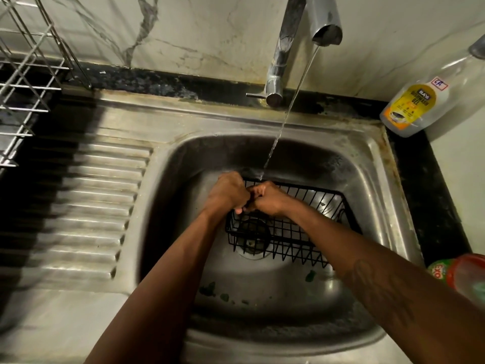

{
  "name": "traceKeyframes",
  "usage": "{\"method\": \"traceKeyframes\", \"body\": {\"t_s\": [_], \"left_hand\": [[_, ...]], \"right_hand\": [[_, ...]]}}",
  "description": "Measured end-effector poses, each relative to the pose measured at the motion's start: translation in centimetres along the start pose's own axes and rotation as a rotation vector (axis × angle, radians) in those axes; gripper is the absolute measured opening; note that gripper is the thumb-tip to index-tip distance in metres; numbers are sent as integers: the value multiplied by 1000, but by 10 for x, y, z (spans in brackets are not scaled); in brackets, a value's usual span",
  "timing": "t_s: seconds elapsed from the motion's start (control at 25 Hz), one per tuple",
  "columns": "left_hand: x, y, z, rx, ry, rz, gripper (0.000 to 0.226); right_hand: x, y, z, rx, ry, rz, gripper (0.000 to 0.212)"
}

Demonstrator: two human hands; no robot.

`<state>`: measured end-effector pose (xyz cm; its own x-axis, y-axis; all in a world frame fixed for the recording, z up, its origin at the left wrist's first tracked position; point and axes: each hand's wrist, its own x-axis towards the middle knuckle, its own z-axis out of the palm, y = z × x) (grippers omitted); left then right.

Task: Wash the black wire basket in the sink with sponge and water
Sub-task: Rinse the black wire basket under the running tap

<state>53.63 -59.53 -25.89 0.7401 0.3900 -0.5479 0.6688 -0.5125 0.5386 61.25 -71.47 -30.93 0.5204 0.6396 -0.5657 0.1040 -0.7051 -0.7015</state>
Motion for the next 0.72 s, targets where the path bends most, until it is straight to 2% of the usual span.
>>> {"method": "traceKeyframes", "body": {"t_s": [0.04, 0.12, 0.2, 0.28, 0.4, 0.48, 0.52, 0.6, 0.72], "left_hand": [[0, -1, -1, -10, 15, -7, 8], [1, -3, -5, -24, 40, -29, 17], [2, -6, -9, -11, 26, -90, 10], [3, -11, -11, 13, 29, -123, 6], [1, -19, -16, 125, 0, -106, 14], [-3, -23, -20, 231, -59, -78, 16], [-6, -24, -21, 270, -49, -81, 14], [-12, -28, -26, 383, 37, -66, 7], [-7, -27, -30, 464, -17, -48, 31]], "right_hand": [[3, -5, -4, 16, 87, -20, 25], [7, -17, -8, 196, 316, -66, 30], [10, -25, -9, 316, 419, -104, 27], [8, -19, -13, 131, 471, -171, 16], [-1, -2, -27, -441, 563, -276, 20], [1, 10, -35, -675, 484, -198, 27], [2, 9, -36, -625, 401, -152, 27], [5, 6, -34, -475, 272, -173, 22], [6, -9, -24, -433, 196, -301, 17]]}}
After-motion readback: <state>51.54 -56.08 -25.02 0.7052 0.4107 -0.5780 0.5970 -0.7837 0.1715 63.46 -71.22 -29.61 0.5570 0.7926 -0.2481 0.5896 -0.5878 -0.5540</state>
